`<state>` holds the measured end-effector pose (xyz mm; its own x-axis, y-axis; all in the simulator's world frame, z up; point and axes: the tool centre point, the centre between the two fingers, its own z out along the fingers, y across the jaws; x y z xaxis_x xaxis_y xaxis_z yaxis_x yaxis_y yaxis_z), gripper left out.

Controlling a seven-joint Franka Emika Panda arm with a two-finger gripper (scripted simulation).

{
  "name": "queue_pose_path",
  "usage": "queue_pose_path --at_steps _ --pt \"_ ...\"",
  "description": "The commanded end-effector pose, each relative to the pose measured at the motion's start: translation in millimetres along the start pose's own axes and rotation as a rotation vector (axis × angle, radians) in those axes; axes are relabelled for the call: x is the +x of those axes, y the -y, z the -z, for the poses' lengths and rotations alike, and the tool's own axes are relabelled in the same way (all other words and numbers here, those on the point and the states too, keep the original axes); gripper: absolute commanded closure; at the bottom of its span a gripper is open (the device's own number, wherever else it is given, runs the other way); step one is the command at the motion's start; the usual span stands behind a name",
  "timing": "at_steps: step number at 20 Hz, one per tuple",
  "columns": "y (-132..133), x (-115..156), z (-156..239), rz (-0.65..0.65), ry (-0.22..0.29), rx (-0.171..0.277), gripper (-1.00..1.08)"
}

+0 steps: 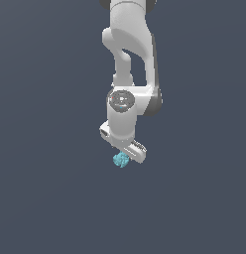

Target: Pick up the object and move it to a goal position.

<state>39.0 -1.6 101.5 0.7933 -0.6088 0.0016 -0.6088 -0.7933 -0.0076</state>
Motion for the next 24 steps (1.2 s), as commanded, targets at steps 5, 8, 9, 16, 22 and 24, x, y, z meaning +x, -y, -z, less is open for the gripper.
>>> queue_pose_path --at_steps 5,8,9,16,22,24 --pt "-1.7 2.9 -9.6 -0.065 0.001 -0.007 -0.92" --pt "-1.8 3.2 -10.7 -0.072 0.001 -0.008 -0.92" --pt "-1.8 2.9 -10.2 -0.067 0.002 -0.007 -0.92" --pt "-2.4 2.5 -30.1 -0.069 0.002 -0.008 -0.92" --pt "-3.0 2.1 -57.9 -0.072 0.001 -0.008 -0.92" --pt "-2.6 2.5 -60.7 -0.072 0.001 -0.008 -0.92"
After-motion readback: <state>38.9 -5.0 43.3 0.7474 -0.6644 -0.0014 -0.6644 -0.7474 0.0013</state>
